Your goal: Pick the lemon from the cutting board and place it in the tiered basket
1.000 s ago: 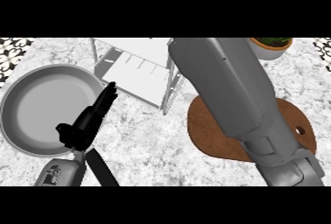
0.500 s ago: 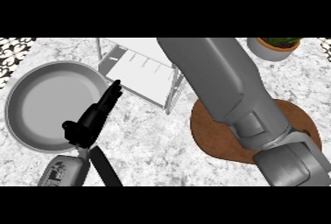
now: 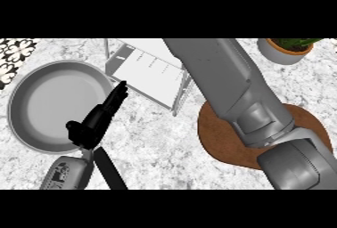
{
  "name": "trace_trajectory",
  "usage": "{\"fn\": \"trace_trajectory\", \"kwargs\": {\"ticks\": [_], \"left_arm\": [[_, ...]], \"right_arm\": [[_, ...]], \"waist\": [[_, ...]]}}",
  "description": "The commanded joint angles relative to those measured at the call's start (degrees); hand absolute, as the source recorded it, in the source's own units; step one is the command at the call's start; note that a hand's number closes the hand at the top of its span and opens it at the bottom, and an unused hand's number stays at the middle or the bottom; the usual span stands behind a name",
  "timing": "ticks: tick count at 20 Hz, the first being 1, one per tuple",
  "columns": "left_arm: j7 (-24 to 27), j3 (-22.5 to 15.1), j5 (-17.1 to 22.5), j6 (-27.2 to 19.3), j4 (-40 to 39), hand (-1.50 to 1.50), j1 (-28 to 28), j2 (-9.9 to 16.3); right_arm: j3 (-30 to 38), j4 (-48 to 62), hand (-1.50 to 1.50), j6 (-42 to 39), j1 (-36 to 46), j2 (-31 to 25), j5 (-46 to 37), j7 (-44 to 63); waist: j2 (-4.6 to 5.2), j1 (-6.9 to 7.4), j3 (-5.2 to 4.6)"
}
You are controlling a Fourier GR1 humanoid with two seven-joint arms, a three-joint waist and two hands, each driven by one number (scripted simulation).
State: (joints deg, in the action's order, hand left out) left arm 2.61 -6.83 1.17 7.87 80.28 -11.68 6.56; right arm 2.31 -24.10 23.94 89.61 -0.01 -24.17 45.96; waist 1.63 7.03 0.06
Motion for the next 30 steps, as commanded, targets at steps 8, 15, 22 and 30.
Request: {"fn": "trace_trajectory", "kwargs": {"ticks": [8,15,22,30], "left_arm": [[1.5,1.26,0.35,0.8,-3.09,0.0,2.42,0.39],[0.07,2.95,-0.43,-2.22,-4.14,0.0,0.64,-0.58],[-0.34,4.57,0.23,-2.59,-1.35,0.0,4.8,0.39],[1.23,5.01,0.06,-2.97,1.2,0.0,10.85,0.33]], "right_arm": [[3.07,4.54,-1.5,12.16,3.92,0.01,13.76,-2.64],[-3.25,8.53,-1.5,27.62,3.66,-1.25,3.44,-2.68],[-3.31,3.07,-1.5,34.39,2.25,-8.0,1.08,-2.01],[-2.66,-15.54,-1.5,28.71,-13.79,-14.1,4.09,-5.16]], "waist": [[-0.32,-0.92,-0.27],[-1.14,-6.0,-0.23],[-2.62,-9.12,-0.02],[-3.67,-12.02,0.08]]}}
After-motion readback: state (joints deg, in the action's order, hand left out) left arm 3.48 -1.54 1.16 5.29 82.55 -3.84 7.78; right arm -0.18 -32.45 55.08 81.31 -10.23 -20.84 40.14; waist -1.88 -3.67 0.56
